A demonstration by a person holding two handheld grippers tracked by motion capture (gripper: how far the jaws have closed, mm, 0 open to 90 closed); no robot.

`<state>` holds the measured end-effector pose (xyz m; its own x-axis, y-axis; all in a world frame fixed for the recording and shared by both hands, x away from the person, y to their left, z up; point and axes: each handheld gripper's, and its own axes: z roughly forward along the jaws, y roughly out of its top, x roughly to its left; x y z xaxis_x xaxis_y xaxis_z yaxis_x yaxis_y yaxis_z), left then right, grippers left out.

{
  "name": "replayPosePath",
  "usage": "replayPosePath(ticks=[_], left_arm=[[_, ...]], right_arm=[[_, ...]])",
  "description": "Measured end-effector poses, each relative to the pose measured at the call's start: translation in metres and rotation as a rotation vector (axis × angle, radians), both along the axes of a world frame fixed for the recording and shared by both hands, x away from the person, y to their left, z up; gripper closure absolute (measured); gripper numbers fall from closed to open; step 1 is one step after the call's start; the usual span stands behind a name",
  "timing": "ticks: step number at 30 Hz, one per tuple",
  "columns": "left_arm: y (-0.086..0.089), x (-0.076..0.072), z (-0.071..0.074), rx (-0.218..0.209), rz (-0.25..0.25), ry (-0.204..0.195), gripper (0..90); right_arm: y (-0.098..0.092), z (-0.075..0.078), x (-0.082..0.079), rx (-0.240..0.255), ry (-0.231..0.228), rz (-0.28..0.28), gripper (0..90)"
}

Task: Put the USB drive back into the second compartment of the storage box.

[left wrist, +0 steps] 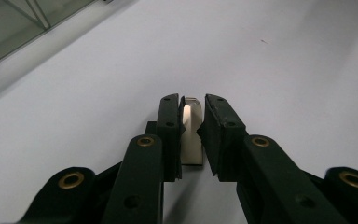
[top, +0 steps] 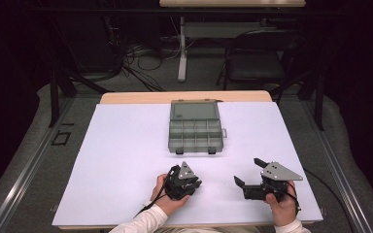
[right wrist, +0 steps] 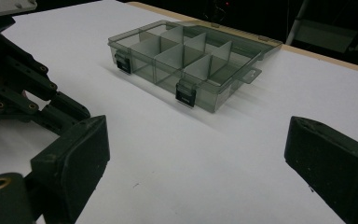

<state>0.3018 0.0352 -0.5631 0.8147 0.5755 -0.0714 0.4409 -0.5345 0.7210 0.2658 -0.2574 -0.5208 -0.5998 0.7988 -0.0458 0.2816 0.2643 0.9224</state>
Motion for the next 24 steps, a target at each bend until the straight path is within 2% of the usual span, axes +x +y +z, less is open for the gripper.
replayPosePath(ticks=[13,24], left_arm=[[-0.0014,-0.0021,-0.0004,0.018,-0.001,-0.027,78.7],[-0.0017,-0.0026,-0.0004,0.020,-0.006,-0.031,78.9]], right_arm=[[0.0001,-0.0007,0.0005,0.000,0.006,0.000,7.0],[0.0000,-0.0010,0.0010,-0.005,0.007,0.001,7.1]])
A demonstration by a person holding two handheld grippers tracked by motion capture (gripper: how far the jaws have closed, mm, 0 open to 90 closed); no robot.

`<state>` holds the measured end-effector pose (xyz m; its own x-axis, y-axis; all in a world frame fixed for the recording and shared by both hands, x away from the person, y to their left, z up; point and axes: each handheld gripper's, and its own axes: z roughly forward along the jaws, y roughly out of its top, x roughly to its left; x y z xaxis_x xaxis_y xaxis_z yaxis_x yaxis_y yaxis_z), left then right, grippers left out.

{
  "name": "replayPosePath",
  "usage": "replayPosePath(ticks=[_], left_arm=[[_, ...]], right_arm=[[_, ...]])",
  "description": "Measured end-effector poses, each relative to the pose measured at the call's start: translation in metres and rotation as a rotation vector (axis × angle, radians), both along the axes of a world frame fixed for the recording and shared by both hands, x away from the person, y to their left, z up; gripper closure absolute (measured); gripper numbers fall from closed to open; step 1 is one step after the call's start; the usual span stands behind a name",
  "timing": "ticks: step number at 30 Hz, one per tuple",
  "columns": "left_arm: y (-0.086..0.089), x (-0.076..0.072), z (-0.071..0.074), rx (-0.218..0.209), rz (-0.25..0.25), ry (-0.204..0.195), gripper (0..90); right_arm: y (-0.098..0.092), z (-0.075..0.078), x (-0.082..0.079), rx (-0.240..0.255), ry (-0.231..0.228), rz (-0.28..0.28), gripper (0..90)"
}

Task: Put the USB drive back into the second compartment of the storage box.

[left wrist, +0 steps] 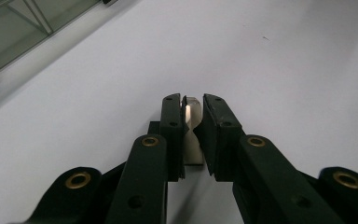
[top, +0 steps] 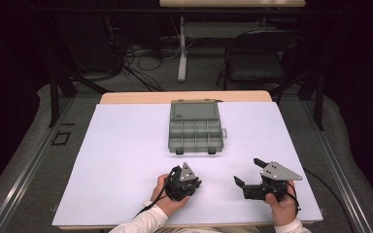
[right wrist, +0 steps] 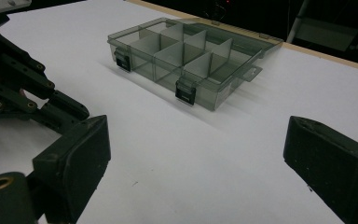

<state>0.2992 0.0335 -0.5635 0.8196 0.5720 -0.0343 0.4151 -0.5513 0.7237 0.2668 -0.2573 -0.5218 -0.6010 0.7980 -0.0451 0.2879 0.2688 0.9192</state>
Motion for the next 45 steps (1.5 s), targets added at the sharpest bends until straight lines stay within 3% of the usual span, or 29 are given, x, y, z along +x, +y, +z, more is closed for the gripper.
replayPosePath(ticks=[26,45], left_arm=[[0.013,0.007,0.009,-0.044,0.032,0.020,79.0],[0.030,0.016,0.017,-0.100,0.096,0.035,79.0]], right_arm=[[0.000,-0.001,0.000,-0.001,0.001,-0.001,7.1],[0.001,-0.001,0.001,-0.001,0.002,0.002,7.3]])
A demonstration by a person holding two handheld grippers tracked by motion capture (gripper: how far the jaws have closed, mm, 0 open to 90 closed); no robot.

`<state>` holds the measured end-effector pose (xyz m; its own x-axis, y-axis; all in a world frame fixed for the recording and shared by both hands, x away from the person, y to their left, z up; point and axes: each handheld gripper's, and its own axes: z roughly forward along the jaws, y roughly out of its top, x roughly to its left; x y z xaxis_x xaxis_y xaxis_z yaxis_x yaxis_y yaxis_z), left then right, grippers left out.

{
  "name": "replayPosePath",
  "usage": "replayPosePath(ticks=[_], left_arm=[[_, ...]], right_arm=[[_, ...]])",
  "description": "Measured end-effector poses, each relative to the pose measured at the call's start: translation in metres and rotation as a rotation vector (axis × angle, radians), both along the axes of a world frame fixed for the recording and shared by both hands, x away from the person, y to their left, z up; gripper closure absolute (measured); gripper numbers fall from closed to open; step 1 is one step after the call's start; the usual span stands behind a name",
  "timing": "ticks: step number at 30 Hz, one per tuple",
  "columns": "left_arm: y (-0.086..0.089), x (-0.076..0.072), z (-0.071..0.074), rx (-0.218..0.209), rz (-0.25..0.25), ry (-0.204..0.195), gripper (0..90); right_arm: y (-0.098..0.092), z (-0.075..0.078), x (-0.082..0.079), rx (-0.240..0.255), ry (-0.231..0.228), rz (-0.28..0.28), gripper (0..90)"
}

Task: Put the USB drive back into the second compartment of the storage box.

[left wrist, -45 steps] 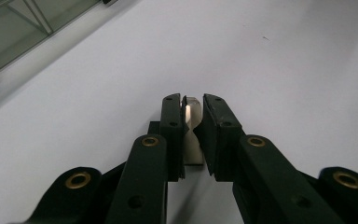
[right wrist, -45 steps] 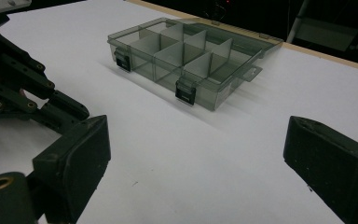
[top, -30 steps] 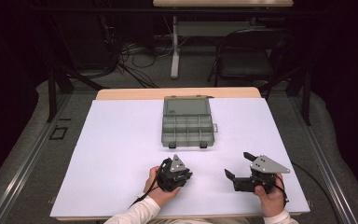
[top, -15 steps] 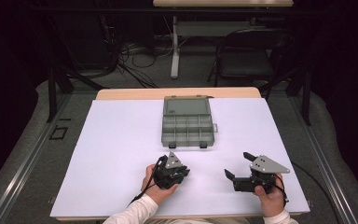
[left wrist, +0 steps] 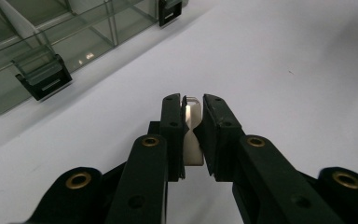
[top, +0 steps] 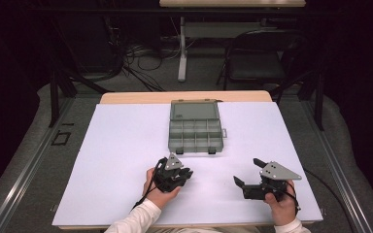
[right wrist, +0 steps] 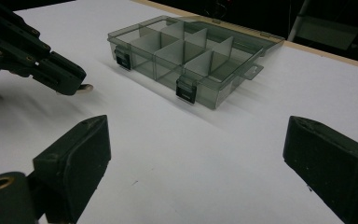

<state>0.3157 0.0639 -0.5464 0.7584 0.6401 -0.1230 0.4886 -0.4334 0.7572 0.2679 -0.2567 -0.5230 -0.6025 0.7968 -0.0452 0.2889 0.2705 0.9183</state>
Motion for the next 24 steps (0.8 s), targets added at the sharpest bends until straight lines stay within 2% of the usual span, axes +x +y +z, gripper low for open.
replayPosePath(ticks=[9,24], left_arm=[[0.006,0.005,0.003,0.003,0.012,-0.004,79.0],[0.015,0.016,0.015,-0.025,0.049,-0.005,79.1]], right_arm=[[0.000,0.000,0.000,0.001,0.005,-0.001,7.3],[0.001,-0.001,0.001,-0.004,0.004,0.007,7.3]])
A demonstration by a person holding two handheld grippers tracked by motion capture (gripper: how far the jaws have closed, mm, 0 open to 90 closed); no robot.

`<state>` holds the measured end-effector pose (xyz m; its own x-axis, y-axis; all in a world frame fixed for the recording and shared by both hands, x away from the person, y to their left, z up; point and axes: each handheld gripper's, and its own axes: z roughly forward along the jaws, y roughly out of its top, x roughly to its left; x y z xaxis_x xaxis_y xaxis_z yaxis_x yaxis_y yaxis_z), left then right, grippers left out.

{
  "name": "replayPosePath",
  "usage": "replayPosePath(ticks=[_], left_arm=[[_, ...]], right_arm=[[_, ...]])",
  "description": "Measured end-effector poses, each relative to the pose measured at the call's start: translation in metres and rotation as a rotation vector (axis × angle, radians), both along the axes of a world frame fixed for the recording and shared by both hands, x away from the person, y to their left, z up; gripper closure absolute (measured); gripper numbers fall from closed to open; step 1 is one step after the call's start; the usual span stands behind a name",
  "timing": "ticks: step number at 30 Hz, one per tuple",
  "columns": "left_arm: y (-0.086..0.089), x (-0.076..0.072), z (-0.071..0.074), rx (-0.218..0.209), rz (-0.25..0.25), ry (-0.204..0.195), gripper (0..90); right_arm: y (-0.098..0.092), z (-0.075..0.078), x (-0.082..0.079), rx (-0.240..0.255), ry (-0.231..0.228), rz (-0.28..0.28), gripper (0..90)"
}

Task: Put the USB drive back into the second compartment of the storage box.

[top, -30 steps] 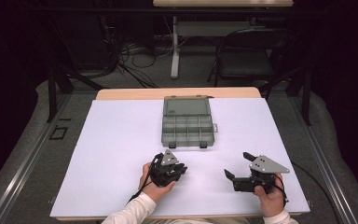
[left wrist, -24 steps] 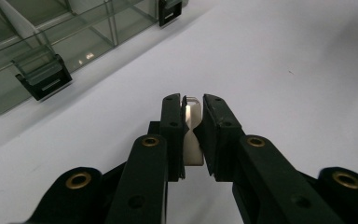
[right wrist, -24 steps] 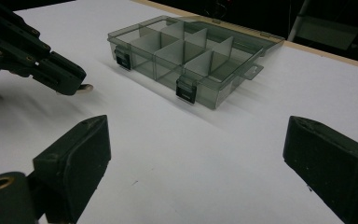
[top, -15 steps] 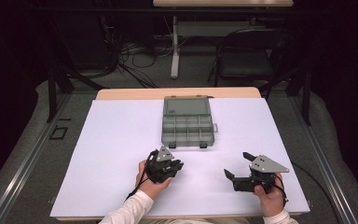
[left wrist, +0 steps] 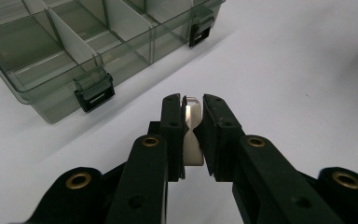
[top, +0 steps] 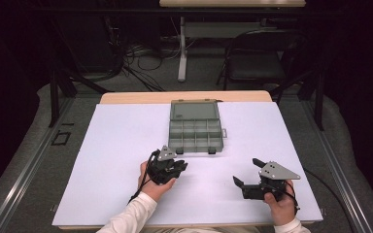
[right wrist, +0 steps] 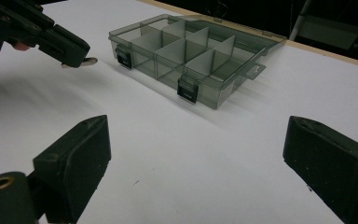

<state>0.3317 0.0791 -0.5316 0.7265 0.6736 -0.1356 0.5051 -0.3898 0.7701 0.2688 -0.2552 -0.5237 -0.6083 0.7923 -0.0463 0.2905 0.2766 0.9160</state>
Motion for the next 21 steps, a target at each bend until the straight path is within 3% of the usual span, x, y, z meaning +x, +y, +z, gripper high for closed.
replayPosePath(ticks=[21], left_arm=[[-0.003,0.024,0.026,0.024,0.013,-0.021,79.0]], right_arm=[[-0.001,0.000,0.000,-0.002,0.001,-0.002,7.3]])
